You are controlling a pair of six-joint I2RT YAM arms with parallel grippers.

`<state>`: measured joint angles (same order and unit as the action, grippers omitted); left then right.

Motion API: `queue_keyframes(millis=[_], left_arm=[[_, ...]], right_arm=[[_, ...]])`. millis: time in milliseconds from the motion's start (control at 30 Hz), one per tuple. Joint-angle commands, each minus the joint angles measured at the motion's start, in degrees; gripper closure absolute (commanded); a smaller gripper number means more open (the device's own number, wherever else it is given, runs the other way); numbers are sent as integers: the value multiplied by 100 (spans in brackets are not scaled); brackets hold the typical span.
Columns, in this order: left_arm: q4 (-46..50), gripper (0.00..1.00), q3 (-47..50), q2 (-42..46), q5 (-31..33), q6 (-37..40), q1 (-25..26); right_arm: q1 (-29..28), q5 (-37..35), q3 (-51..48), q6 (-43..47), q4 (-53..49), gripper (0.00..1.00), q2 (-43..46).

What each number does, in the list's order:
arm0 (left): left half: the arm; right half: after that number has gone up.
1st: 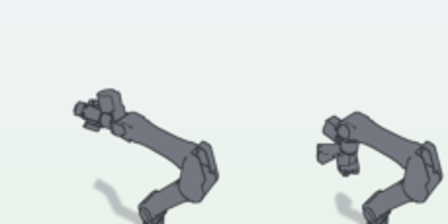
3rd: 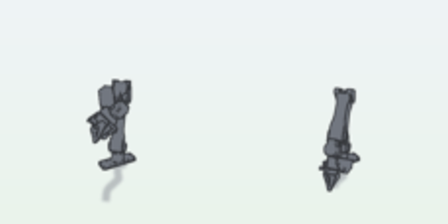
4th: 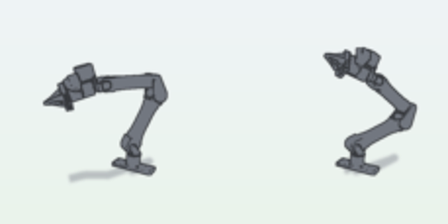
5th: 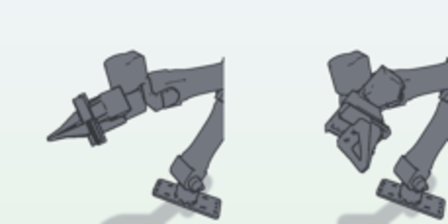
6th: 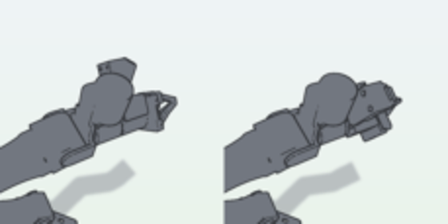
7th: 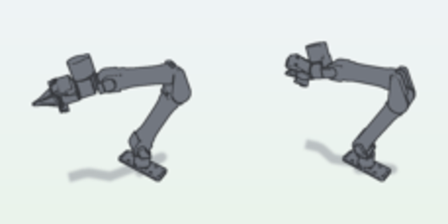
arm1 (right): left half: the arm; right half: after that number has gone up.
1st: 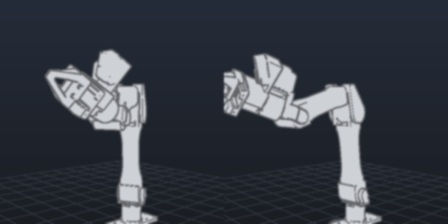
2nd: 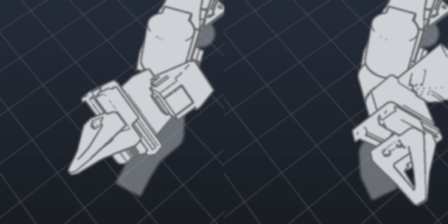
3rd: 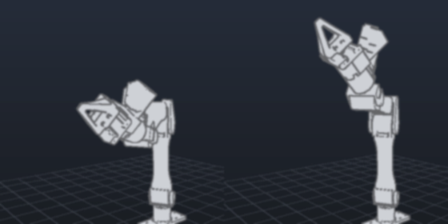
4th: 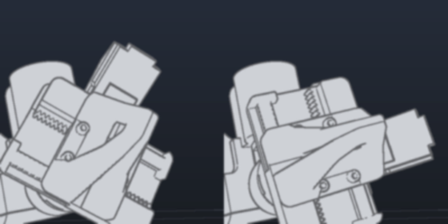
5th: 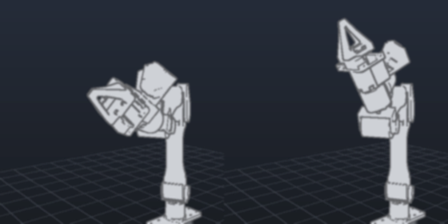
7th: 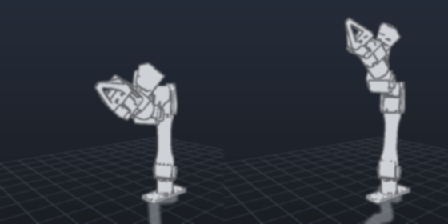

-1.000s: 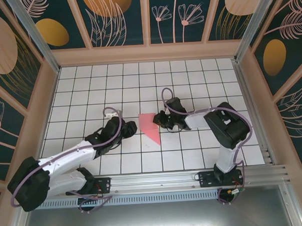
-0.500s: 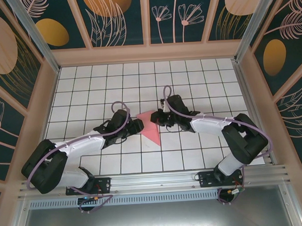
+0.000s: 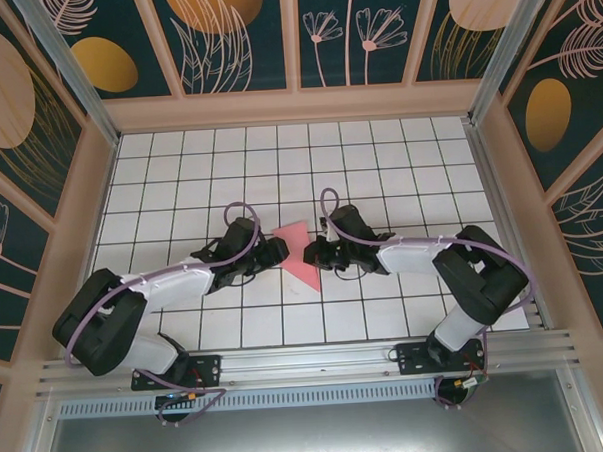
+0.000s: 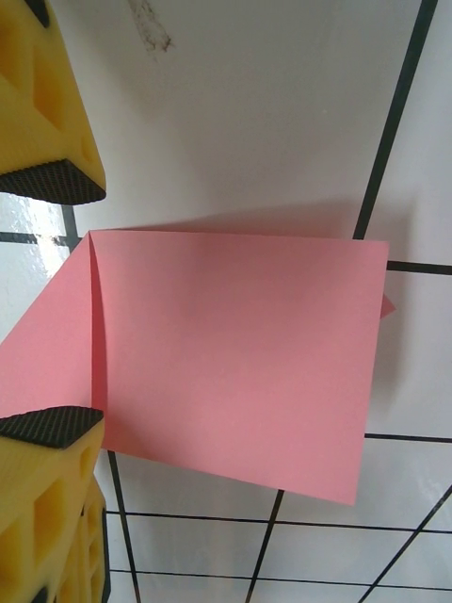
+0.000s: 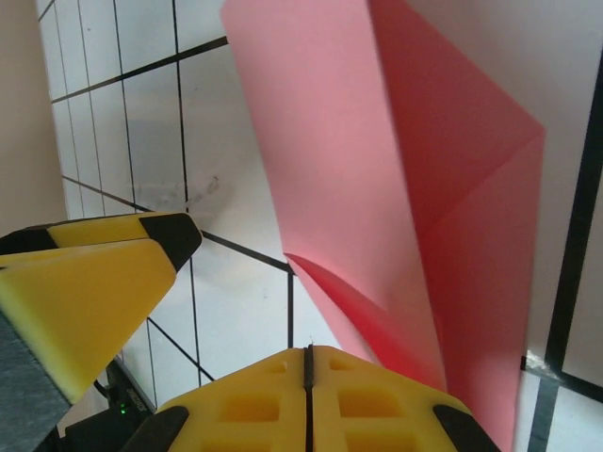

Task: Fold a paper plane with a square sheet of paper (pick it up from the middle)
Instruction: Fold the wing for the fifth time at the center of the table.

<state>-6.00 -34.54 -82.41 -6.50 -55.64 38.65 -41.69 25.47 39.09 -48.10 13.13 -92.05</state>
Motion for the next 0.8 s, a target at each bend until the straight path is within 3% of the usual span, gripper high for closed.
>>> queue_keyframes(millis=[0,467,767], left_arm=[[-94,38,-171,-108,-77,-71,-33],[-244,34,-209,-329,-328,-61,-29],[-677,34,-358,-759,-762,-175,-151]], right_arm=[[50,11,-110,175,157,91,-124],[405,239,-785,-28,1013,90,-550],[434,164,-911,-34,1024,90,-616]])
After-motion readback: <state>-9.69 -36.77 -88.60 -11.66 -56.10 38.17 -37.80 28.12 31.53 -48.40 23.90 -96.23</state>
